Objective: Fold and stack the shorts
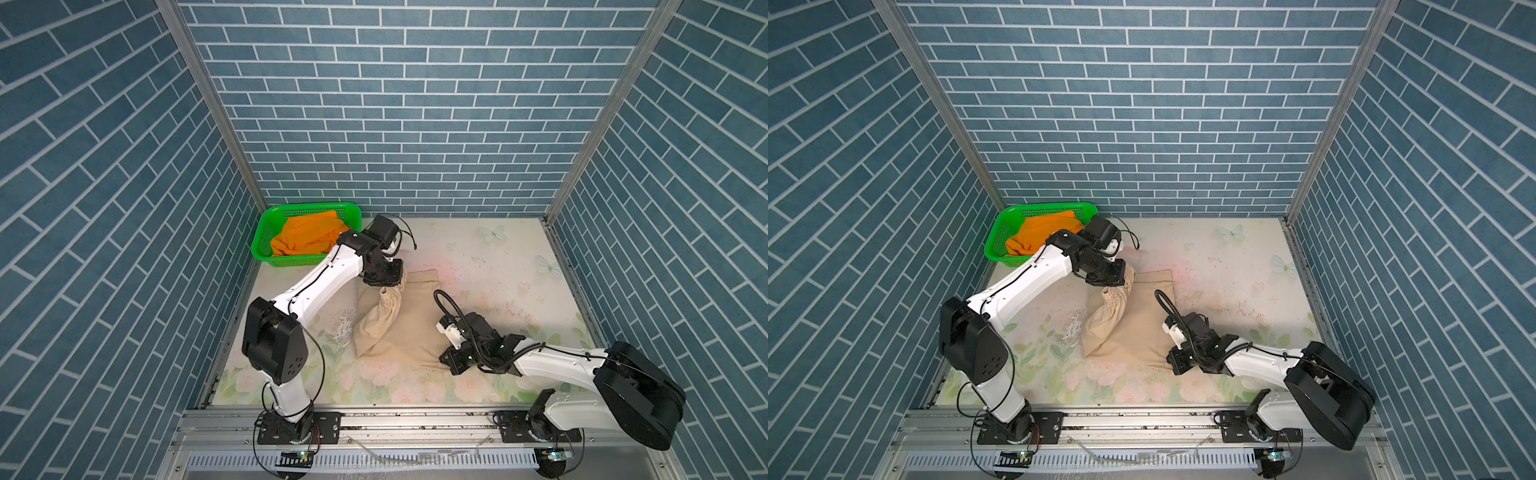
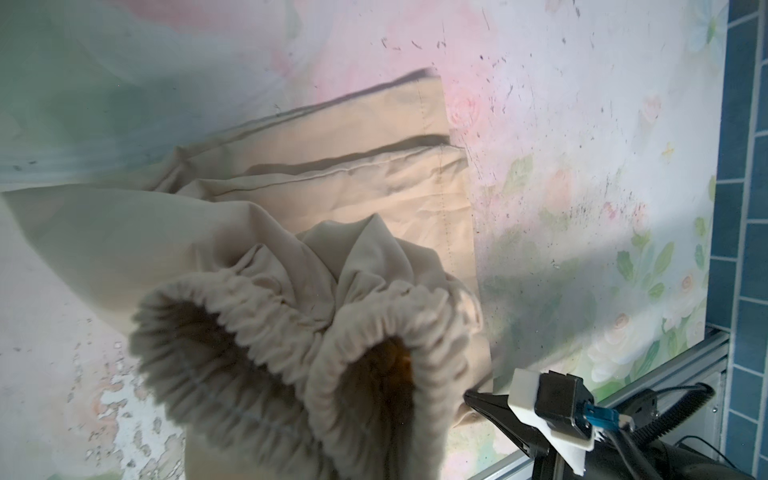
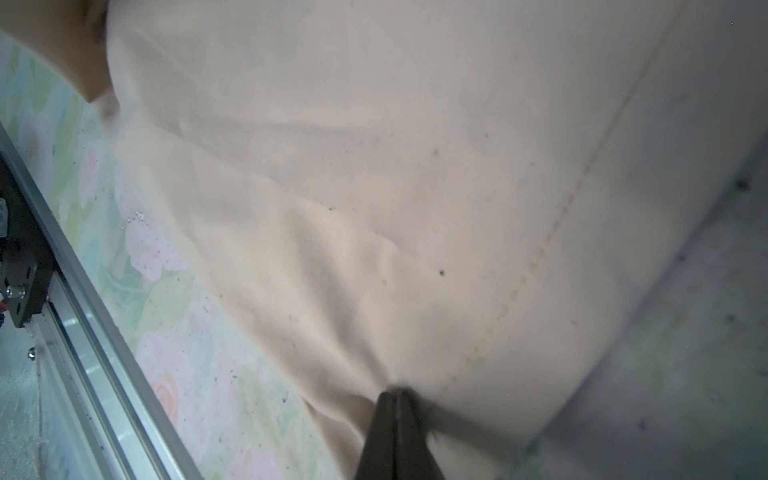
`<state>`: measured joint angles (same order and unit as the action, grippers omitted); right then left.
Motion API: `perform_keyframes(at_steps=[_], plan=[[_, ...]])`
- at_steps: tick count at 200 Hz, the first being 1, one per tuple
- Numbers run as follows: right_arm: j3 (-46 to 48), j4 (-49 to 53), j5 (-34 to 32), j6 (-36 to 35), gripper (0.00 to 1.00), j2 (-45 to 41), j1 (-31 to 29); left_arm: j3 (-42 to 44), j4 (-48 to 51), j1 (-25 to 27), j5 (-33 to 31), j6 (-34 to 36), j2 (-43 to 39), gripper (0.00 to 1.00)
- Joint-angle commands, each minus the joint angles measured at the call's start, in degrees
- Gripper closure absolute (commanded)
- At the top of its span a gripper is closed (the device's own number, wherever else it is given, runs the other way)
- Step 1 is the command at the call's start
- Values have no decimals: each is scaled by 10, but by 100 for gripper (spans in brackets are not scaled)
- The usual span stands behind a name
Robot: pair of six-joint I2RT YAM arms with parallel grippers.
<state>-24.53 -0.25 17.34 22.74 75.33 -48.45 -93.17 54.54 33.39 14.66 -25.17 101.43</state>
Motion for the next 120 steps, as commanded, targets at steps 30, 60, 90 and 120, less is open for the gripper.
perform_keyframes(at_steps=[30,60,90,120], plan=[[0,0,-13,27,90,8,-9,11,-49,44,2,-31,28,85],[-3,25,-19,34,76,-52,-9,20,-87,68,22,-33,41,48],[-9,60,-20,50,64,-131,-6,-3,-80,85,29,-20,61,5],[-28,123,-38,56,58,-205,3,-37,-51,87,20,1,64,0]])
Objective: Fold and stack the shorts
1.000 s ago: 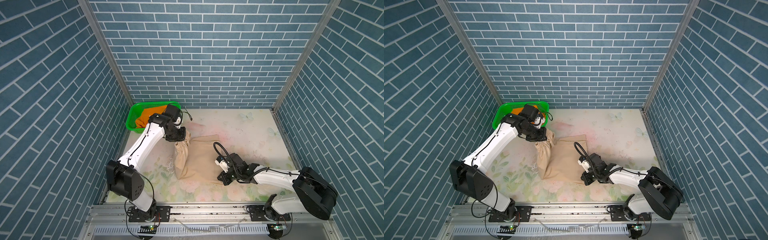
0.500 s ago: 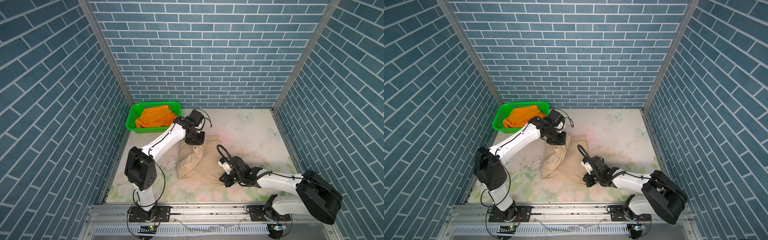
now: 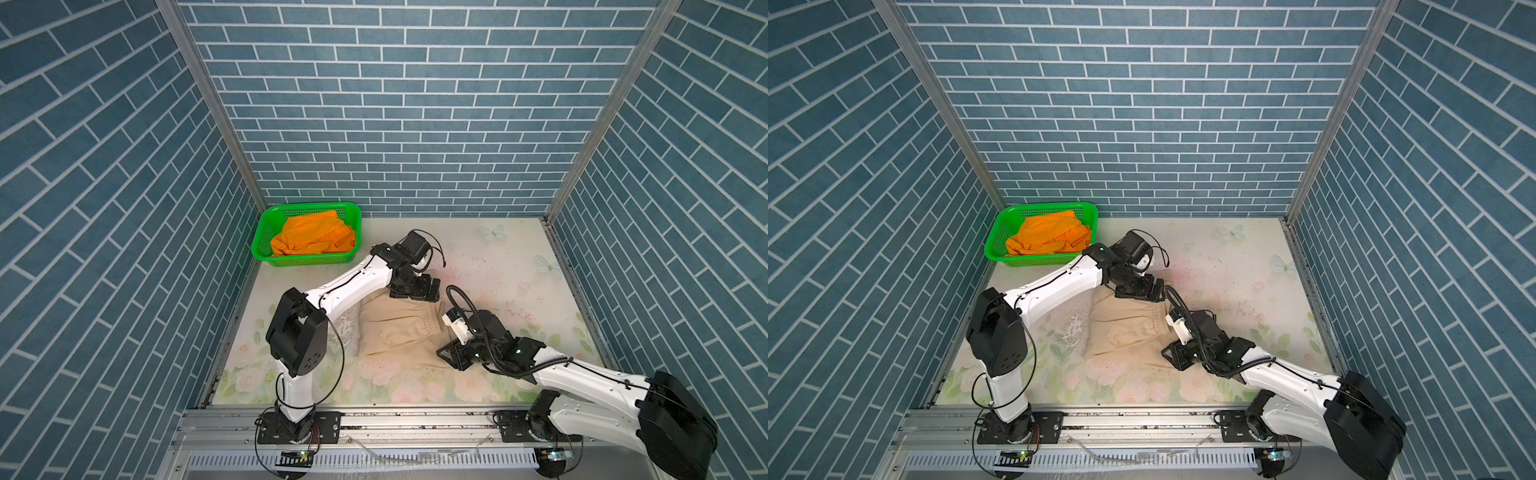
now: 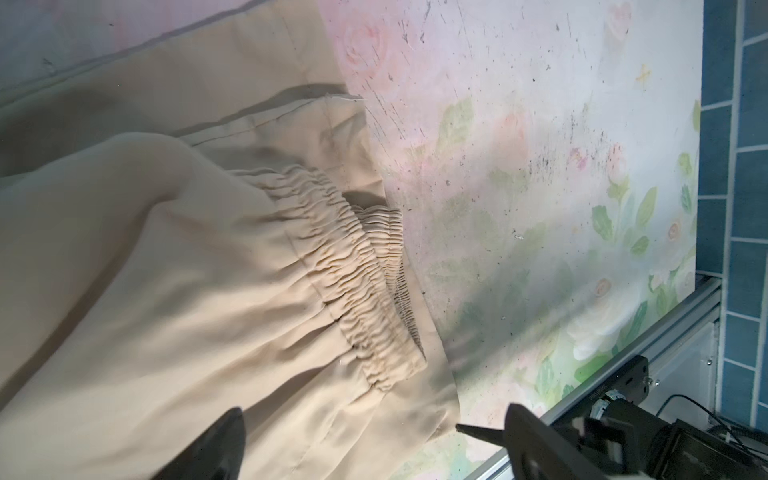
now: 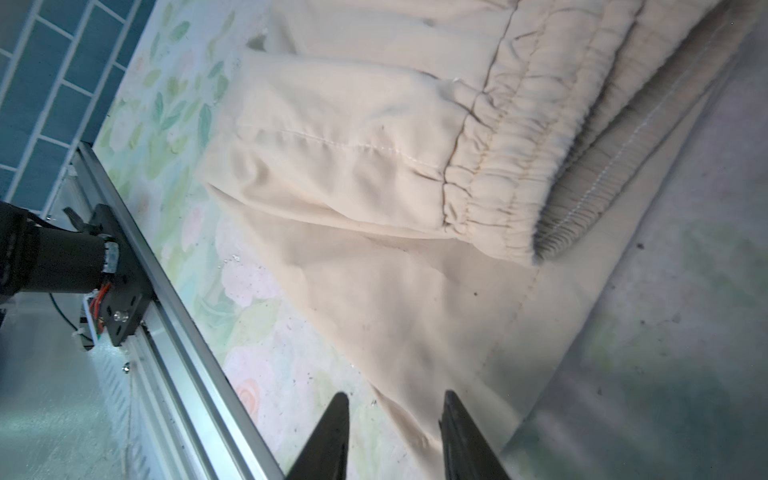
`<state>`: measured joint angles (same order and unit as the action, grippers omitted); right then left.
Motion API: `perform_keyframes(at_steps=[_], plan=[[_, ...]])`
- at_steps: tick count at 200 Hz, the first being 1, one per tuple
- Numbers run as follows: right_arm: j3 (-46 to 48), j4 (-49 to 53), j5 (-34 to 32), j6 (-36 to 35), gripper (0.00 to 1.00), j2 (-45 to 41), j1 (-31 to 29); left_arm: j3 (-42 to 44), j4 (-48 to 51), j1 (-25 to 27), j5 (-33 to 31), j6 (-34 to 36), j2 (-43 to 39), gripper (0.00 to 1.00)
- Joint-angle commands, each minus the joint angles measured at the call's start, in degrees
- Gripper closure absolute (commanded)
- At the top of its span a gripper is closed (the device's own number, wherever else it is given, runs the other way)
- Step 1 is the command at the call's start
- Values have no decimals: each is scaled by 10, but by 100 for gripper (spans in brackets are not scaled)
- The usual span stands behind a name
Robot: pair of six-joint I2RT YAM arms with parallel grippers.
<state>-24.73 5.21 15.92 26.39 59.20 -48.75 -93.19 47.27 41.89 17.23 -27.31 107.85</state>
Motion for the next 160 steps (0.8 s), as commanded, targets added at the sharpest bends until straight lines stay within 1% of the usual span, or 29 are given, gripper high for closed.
perform_keyframes(at_steps=[1,25,37,48,58,68,79,91,114,129,144,160], plan=[[-27,71,-25,20,58,-46,6,-39,23,2,-6,23,-1,0],[-67,132,-39,20,44,-56,23,-80,77,-3,-48,54,-21,0],[-81,137,-45,18,42,-48,34,-80,92,-13,-67,62,-43,0],[-88,118,-43,13,36,-36,48,-62,94,-28,-76,64,-68,0],[-97,103,-35,14,32,-7,67,-36,91,-49,-81,63,-94,0],[-117,101,-11,18,30,41,94,-3,85,-74,-83,57,-122,0],[-137,95,24,27,30,93,110,39,68,-102,-75,48,-159,0],[-133,51,68,58,30,121,115,86,48,-127,-68,40,-200,0],[-89,-66,133,153,27,128,119,161,19,-166,-60,28,-260,0],[-62,-142,158,202,24,140,120,207,-2,-187,-51,20,-283,0],[-44,-213,182,250,24,166,122,245,-22,-204,-39,12,-297,0],[-33,-253,194,290,24,193,123,274,-38,-215,-31,6,-307,0]])
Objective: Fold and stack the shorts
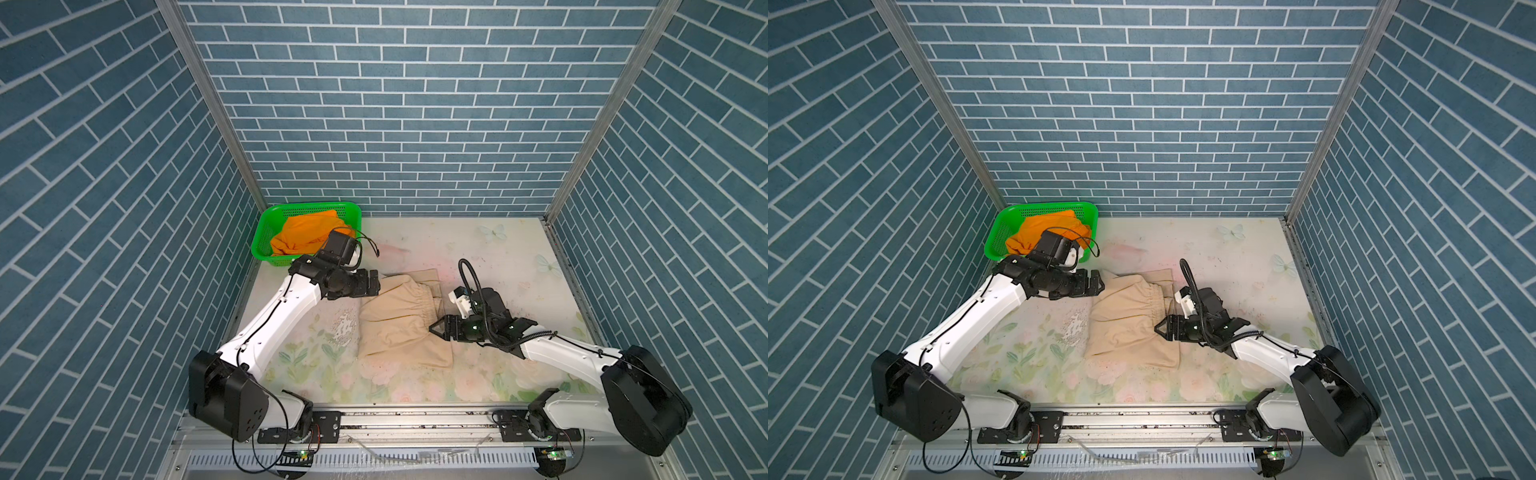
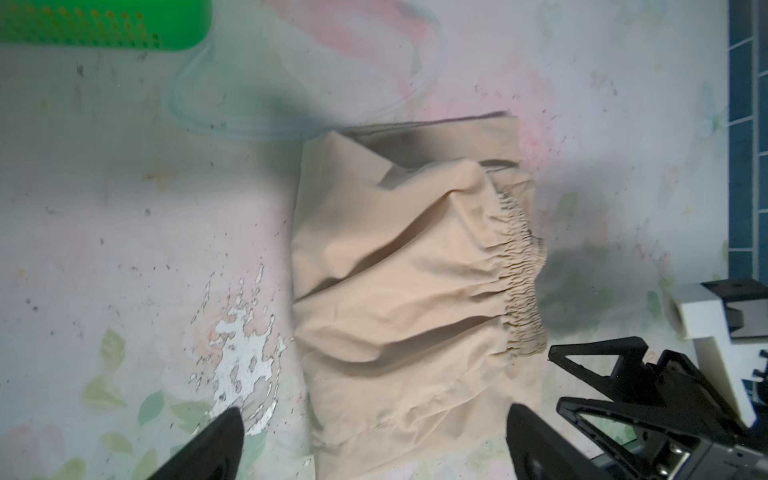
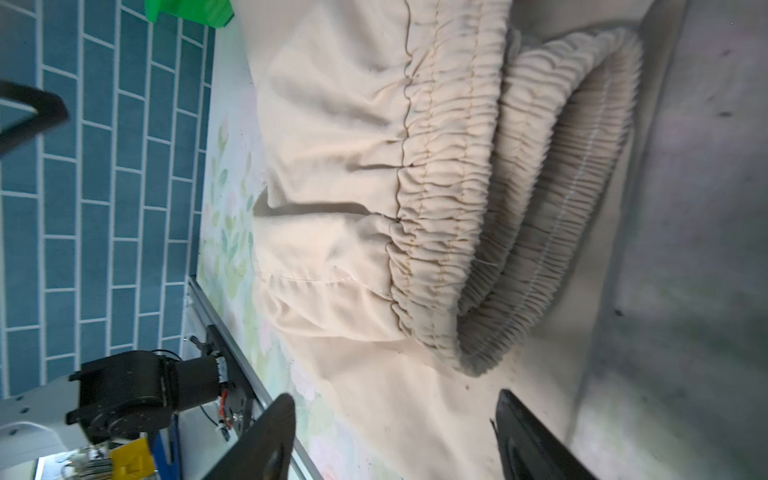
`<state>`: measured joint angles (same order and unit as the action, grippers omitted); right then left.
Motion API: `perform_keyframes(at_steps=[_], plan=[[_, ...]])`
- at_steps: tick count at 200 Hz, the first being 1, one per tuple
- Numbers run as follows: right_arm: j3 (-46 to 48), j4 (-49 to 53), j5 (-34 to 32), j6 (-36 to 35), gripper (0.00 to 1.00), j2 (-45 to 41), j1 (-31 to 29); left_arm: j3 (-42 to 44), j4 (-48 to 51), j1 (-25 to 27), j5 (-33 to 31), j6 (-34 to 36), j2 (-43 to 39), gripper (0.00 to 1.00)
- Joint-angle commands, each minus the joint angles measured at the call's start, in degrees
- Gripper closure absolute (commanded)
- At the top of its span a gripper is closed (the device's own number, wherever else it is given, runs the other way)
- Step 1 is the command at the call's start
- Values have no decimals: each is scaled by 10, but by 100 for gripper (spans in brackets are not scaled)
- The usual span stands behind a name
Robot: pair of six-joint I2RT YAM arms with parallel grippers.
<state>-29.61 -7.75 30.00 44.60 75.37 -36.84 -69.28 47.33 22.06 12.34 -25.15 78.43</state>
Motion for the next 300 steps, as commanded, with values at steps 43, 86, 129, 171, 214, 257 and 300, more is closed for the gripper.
perform_keyframes(at_steps=[43,86,129,171,214,257,300], plan=[[21,-140,39,124,24,66,6,66,-58,-19,28,-14,0,0],[43,-172,30,135,23,93,9,65,-61,-19,26,-5,13,0],[22,-232,22,133,23,147,11,61,-65,-19,38,-3,25,0],[11,-232,-7,104,24,165,13,63,-55,-19,28,5,23,0],[-16,-206,-14,70,59,169,14,75,-57,-19,27,8,17,0],[-32,-129,-8,55,100,111,13,105,-108,-19,48,13,20,0],[-46,37,-27,55,100,0,12,110,-179,-15,66,51,38,0]])
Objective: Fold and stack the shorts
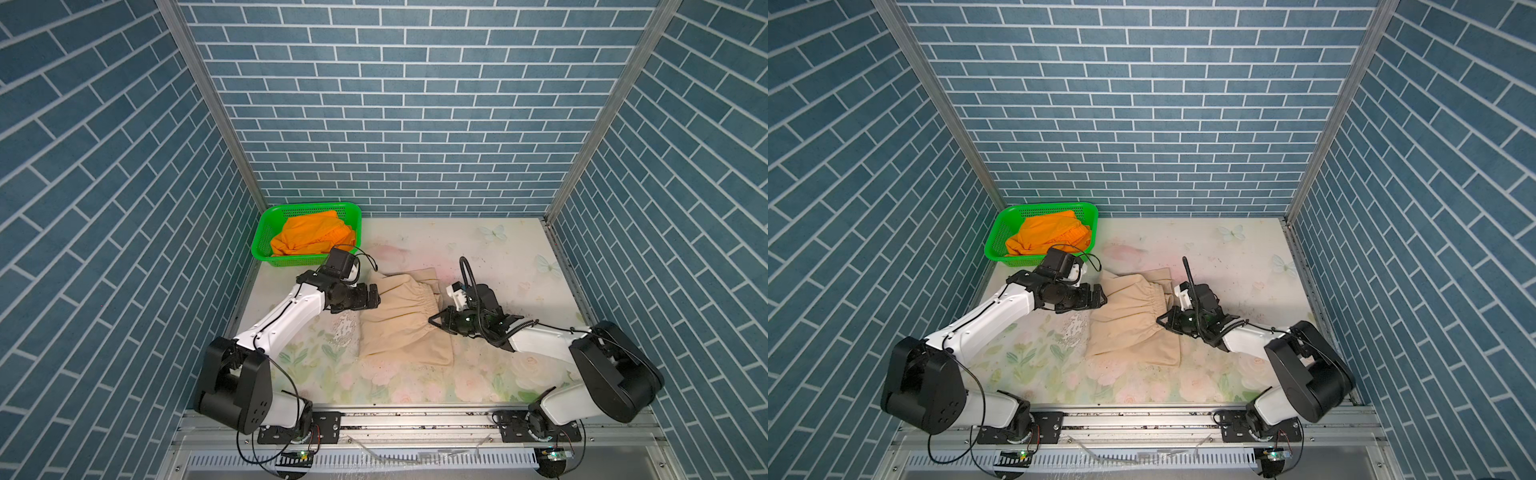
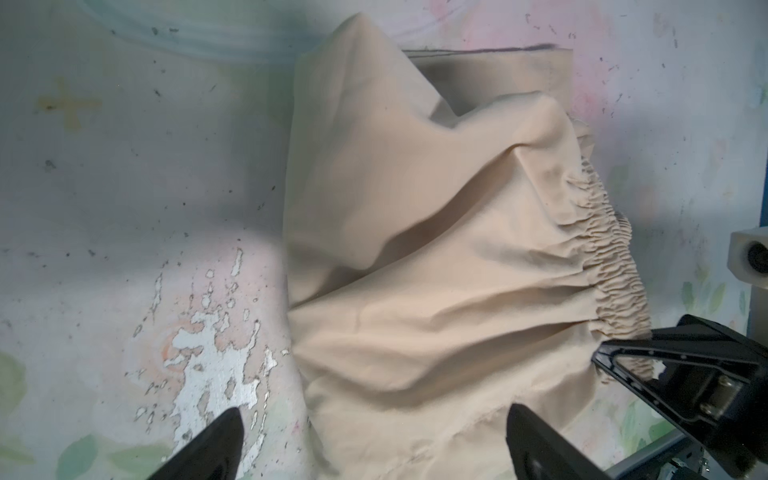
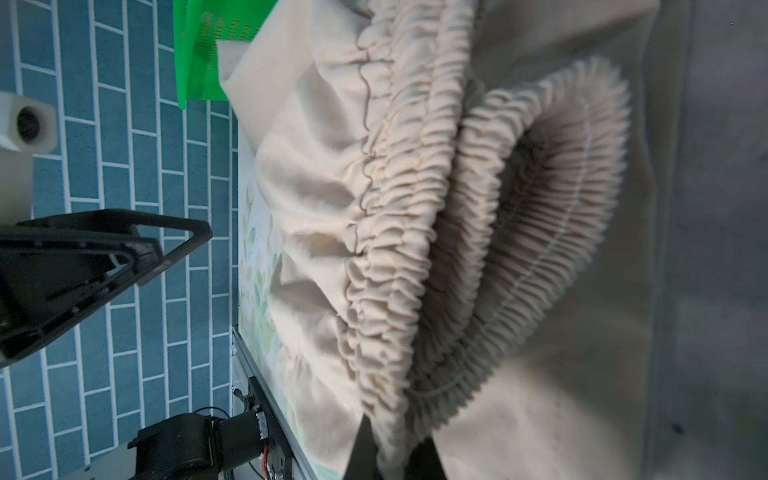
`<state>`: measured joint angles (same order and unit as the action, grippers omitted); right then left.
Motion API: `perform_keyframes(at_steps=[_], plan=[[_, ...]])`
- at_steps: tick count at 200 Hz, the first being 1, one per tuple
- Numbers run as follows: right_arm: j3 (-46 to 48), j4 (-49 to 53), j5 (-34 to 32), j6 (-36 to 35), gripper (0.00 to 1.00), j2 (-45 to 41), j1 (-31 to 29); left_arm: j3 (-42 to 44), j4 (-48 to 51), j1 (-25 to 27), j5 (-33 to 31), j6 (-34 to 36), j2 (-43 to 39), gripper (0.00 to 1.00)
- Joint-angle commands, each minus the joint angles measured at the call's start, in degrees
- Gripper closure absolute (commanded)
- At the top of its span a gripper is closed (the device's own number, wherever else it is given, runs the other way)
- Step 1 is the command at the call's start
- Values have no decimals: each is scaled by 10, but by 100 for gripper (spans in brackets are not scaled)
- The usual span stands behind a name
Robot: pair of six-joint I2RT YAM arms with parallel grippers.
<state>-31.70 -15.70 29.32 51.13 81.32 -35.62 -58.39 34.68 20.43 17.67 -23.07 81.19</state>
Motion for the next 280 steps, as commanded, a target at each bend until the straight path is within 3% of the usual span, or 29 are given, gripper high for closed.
perform_keyframes(at_steps=[1,26,59,100,134,152,163,188,215,238,280], plan=[[-25,122,-21,-10,100,-63,0,1,-53,2,14,31,11,0],[-22,179,-35,8,100,-107,0,-16,-68,4,25,40,39,0],[22,146,-37,42,100,-110,-3,-46,-82,19,45,49,76,0],[41,145,-51,25,100,-89,-5,-93,-102,67,62,76,125,0],[49,144,-50,5,100,-56,-6,-103,-130,72,77,70,176,0],[42,160,-48,-11,73,-50,-7,-105,-134,74,67,72,193,0],[22,202,-59,-41,61,-63,-9,-106,-130,74,62,74,198,0],[-36,324,-124,-110,48,-125,-11,-108,-118,74,54,84,173,0],[-102,409,-169,-175,43,-149,-10,-115,-83,74,42,89,114,0],[-142,365,-133,-216,50,-108,-10,-98,-69,74,24,81,55,0],[-212,196,-37,-232,75,34,-11,19,-139,76,31,34,-21,0]])
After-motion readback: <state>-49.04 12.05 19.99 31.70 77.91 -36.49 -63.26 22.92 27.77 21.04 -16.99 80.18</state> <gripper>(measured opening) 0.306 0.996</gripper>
